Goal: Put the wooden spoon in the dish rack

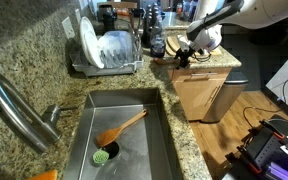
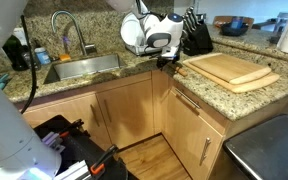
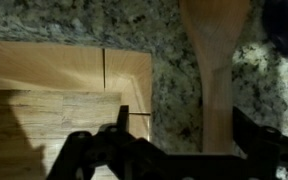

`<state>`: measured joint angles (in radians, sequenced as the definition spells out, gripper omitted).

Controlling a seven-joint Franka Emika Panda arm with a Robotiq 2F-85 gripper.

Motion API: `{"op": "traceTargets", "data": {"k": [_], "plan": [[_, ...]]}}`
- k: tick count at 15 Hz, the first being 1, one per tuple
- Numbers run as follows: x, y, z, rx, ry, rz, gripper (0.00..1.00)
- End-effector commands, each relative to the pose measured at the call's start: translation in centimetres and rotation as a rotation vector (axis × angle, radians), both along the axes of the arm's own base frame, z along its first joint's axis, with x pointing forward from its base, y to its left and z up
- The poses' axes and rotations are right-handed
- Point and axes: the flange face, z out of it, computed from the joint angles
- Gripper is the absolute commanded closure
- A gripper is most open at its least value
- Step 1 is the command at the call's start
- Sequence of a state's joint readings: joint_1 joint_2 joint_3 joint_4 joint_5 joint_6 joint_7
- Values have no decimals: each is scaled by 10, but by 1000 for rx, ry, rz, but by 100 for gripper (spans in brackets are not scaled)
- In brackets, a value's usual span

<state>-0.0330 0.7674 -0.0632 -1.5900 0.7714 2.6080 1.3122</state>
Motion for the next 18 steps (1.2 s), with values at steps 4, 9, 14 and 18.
{"op": "traceTargets", "data": {"k": [4, 9, 14, 18], "plan": [[1, -2, 29, 7, -27, 15, 56], [-7, -20, 26, 6, -12, -7, 89], [-14, -39, 19, 18, -12, -42, 94], [-13, -31, 35, 173, -45, -5, 94]]}}
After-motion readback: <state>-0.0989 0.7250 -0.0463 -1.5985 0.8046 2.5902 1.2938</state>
